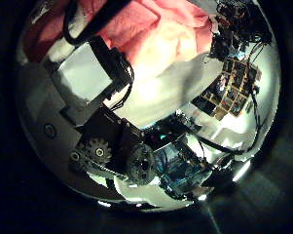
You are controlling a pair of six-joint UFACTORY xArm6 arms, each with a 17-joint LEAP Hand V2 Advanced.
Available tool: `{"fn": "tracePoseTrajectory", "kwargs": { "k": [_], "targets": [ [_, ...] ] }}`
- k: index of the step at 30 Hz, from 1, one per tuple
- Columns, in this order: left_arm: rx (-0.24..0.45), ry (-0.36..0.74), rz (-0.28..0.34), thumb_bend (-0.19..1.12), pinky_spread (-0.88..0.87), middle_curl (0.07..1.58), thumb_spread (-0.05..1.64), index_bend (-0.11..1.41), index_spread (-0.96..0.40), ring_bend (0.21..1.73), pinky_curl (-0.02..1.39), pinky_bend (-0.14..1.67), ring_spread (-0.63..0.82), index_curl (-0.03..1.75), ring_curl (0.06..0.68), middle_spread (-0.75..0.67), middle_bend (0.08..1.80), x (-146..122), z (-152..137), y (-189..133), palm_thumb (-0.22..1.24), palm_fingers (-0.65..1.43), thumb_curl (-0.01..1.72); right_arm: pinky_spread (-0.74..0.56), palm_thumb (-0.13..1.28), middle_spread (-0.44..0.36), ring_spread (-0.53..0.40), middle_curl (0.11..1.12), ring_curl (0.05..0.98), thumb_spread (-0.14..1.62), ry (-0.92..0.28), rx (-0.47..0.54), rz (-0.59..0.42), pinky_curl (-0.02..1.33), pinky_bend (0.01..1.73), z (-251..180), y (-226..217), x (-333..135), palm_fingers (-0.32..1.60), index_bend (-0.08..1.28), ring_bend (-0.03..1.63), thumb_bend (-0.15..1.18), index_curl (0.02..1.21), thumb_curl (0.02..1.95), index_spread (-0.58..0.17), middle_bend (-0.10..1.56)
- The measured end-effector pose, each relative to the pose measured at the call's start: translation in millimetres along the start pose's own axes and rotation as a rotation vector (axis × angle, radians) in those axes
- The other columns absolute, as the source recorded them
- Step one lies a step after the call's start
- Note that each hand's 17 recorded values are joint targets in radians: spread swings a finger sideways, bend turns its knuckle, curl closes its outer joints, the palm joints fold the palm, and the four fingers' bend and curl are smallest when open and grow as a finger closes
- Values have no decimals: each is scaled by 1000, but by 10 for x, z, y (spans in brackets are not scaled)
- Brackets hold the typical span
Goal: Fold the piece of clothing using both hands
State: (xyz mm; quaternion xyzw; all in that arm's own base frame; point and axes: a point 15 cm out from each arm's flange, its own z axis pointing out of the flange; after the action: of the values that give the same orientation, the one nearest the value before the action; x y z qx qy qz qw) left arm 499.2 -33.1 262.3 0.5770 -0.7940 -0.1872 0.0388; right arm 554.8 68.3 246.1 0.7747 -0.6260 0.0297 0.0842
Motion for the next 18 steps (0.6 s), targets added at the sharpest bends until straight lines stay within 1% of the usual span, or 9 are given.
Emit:
{"fn": "tracePoseTrajectory", "kwargs": {
  "k": [1,3,4,5,7,11,13,16,18],
  "targets": [
    [11,0,-14,-40,-590,1022,1009,186,-617,1352,571,1100,-448,1537,507,-575,968,-48,26,-74,780,887,635,-238,790,-173,-239,793,739,1202,0,7,4,763,1338,24,-58,18,830,860,1405,-31,854,647,-320,1200],
    [28,2,-53,-50,-575,1005,1006,197,-606,1220,559,995,-457,1500,479,-567,941,-144,61,-165,725,596,604,-278,741,-191,-249,762,731,1234,-4,30,18,762,1373,14,-122,93,621,625,1440,-32,799,610,-336,1101],
    [35,3,-69,-53,-536,997,1011,185,-594,1183,570,951,-436,1467,491,-544,888,-188,67,-183,692,407,588,-309,728,-196,-254,747,726,1250,-6,43,27,758,1379,-12,-142,142,523,525,1452,-26,777,591,-344,1055],
    [46,3,-82,-51,-483,975,1022,183,-581,1142,574,915,-391,1431,485,-503,780,-230,55,-194,662,226,571,-337,710,-201,-262,733,712,1264,-8,61,35,743,1367,-50,-162,209,449,433,1452,-27,739,574,-355,1016],
    [88,4,-106,-46,-365,907,1041,163,-534,1103,561,853,-293,1350,454,-383,569,-331,-54,-189,615,15,542,-387,680,-208,-270,706,680,1283,-10,113,73,717,1360,-237,-171,443,392,315,1429,-24,675,541,-375,945],
    [139,3,-119,-32,-99,764,1070,152,-408,1010,496,721,-96,1186,386,-148,366,-368,-276,-34,579,-48,499,-402,650,-250,-262,652,616,1314,-5,152,136,653,1253,-496,39,916,302,280,1310,-17,607,491,-406,817],
    [160,9,-113,-26,3,711,1086,152,-342,965,477,688,-13,1111,364,-50,316,-322,-387,90,571,-40,482,-357,643,-270,-258,632,589,1324,-3,140,137,629,1174,-571,221,1053,257,311,1243,-15,600,474,-416,784],
    [177,39,-79,-25,121,652,1099,160,-250,909,454,640,77,1010,340,55,281,-120,-466,272,558,-16,460,-280,639,-283,-245,604,552,1333,-5,108,126,591,1073,-599,483,1216,212,349,1164,-12,592,454,-423,741],
    [165,64,-47,-23,175,622,1108,164,-198,880,440,611,123,951,325,104,268,38,-395,377,555,-1,450,-201,625,-269,-233,584,529,1331,-6,97,117,570,998,-590,597,1244,165,380,1114,-17,589,442,-422,707]
  ]
}}
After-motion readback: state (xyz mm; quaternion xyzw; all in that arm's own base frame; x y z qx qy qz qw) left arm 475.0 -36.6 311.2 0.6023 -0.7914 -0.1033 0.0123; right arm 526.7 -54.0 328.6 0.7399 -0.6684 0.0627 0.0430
